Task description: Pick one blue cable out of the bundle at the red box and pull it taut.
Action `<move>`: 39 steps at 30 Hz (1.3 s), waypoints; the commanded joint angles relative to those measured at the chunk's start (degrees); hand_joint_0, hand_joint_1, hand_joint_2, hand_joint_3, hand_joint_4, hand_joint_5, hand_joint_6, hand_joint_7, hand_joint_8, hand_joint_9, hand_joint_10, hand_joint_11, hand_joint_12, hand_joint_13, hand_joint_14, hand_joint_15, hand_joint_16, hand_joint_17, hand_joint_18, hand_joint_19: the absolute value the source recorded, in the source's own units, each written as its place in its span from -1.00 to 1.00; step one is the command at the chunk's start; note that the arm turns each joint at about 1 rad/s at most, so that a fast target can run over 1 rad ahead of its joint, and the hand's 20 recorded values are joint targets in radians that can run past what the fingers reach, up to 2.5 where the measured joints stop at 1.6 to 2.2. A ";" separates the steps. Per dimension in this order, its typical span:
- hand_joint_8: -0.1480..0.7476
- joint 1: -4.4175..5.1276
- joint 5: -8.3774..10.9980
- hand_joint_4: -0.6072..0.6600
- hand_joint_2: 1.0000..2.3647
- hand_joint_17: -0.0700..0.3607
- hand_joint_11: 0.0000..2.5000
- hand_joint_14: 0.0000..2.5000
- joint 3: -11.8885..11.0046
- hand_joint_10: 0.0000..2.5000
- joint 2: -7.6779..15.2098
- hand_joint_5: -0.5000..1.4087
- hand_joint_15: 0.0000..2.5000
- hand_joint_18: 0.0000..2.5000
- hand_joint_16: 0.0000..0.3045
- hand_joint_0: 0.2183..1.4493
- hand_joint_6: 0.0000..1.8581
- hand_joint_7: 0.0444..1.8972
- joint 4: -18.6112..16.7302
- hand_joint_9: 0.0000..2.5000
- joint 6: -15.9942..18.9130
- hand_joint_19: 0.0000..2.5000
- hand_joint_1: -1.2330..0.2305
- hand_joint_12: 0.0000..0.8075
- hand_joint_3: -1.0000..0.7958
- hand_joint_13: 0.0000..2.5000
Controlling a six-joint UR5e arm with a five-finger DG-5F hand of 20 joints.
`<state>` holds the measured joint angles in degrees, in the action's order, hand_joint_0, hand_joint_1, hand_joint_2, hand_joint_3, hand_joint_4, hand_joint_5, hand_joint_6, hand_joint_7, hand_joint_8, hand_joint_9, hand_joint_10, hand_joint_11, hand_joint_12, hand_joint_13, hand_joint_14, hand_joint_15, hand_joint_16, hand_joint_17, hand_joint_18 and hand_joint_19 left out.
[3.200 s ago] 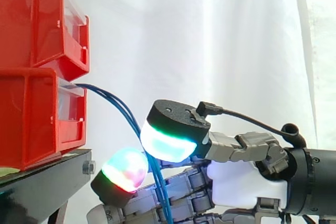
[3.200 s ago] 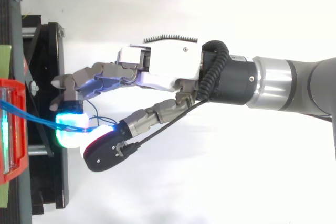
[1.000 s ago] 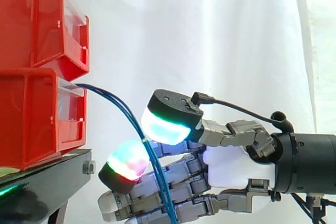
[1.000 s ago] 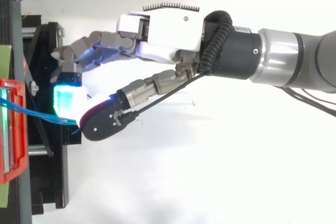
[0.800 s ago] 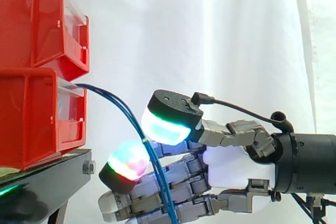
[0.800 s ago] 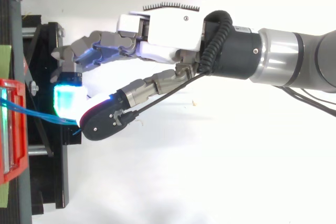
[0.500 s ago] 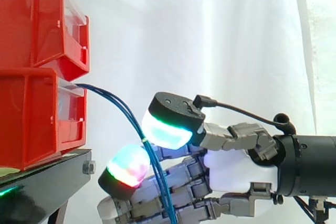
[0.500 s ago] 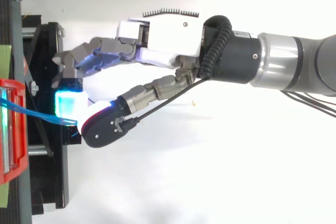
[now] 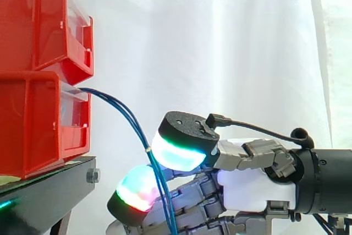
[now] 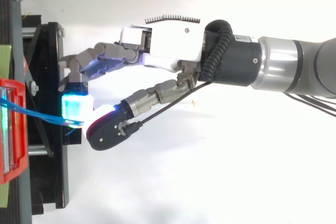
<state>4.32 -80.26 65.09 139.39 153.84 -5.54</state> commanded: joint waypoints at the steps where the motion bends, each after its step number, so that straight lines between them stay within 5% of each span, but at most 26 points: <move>1: 0.08 -0.01 0.02 0.34 -1.00 -0.10 -0.79 -1.00 -0.23 -1.00 0.00 -0.64 -0.90 -0.81 -0.64 -0.46 -0.23 0.02 -0.03 -0.63 0.53 -0.82 -0.24 -0.11 -0.40 -0.81; 29: 0.06 0.08 -0.60 0.28 -0.98 -0.12 -0.78 -1.00 -0.85 -1.00 -1.05 -0.67 -0.91 -0.78 -0.65 -0.35 -0.06 -0.06 0.06 -0.63 -0.26 -0.84 -0.32 -0.13 -0.05 -0.79; 39: 0.16 0.08 -0.60 0.19 -0.98 -0.08 -0.66 -1.00 -0.85 -0.99 -1.76 -0.65 -0.89 -0.70 -0.63 -0.36 -0.06 -0.02 0.94 -0.48 0.26 -0.83 -0.38 -0.07 0.04 -0.71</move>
<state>4.41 -80.86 64.24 138.08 154.11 -5.60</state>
